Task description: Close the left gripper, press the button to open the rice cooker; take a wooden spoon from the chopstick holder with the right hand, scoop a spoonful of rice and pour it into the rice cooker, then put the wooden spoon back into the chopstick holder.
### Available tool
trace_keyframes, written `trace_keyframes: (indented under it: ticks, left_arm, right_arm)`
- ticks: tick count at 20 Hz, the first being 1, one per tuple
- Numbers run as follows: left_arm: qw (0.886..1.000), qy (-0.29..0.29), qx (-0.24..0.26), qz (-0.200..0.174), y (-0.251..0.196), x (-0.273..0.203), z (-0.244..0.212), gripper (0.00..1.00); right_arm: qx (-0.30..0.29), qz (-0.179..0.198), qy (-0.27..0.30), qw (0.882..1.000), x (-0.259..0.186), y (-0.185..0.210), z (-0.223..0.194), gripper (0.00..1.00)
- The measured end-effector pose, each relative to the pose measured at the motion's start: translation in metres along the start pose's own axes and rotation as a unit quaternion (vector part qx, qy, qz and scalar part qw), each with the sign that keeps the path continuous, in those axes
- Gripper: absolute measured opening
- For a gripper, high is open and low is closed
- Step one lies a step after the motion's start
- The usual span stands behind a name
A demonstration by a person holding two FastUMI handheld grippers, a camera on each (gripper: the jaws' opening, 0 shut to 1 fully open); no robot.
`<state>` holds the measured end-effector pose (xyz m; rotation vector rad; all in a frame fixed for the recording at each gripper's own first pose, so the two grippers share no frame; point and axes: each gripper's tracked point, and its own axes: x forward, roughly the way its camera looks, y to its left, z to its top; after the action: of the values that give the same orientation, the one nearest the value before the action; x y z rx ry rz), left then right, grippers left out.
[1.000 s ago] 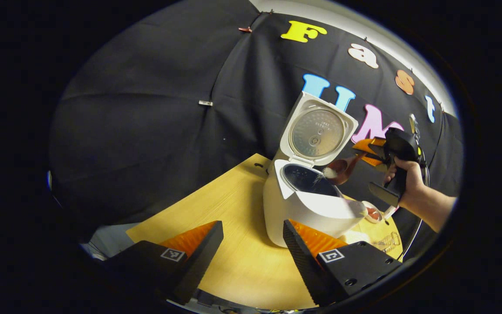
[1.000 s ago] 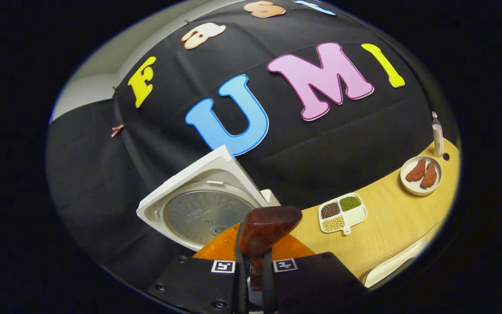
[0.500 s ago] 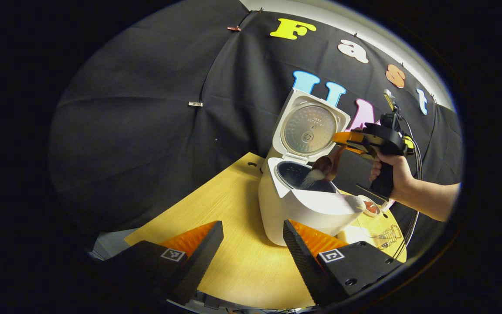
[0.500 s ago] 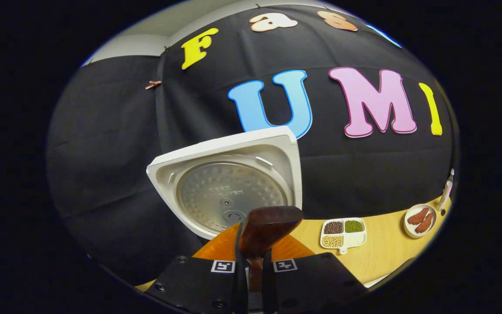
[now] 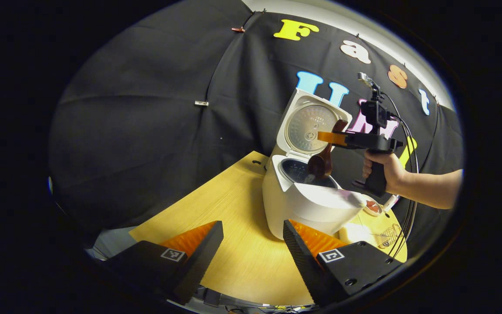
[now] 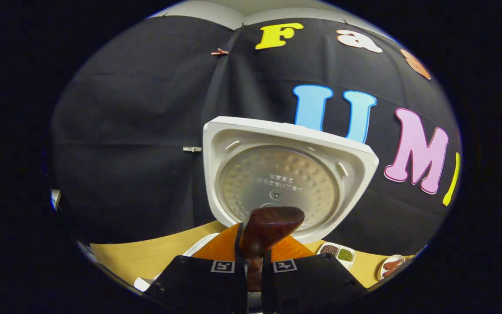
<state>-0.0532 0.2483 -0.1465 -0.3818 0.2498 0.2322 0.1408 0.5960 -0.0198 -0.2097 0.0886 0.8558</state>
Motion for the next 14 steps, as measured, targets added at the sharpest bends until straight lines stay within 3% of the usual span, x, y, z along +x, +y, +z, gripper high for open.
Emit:
trace_keyframes:
  ticks: [3, 6, 10, 11, 14]
  left_arm:
    - [1.0, -0.008, 0.016, 0.007, 0.005, -0.007, 0.0, 0.95]
    - [0.999, -0.013, 0.033, 0.009, 0.001, -0.01, 0.003, 0.96]
    - [0.999, -0.018, 0.041, 0.004, -0.009, -0.011, 0.005, 0.96]
    - [0.999, -0.019, 0.041, 0.001, -0.014, -0.01, 0.007, 0.96]
    - [0.999, -0.02, 0.048, -0.007, -0.029, -0.009, 0.007, 0.95]
  right_arm:
    - [-0.034, 0.017, 0.004, 0.999, 0.003, 0.019, -0.005, 0.17]
    - [-0.029, 0.023, 0.006, 0.999, -0.001, 0.025, -0.003, 0.17]
    - [0.046, 0.017, 0.003, 0.999, -0.009, 0.005, 0.008, 0.17]
    - [0.068, 0.013, 0.0, 0.998, -0.014, -0.004, 0.013, 0.13]
    - [0.138, -0.002, -0.028, 0.99, -0.037, -0.041, 0.034, 0.17]
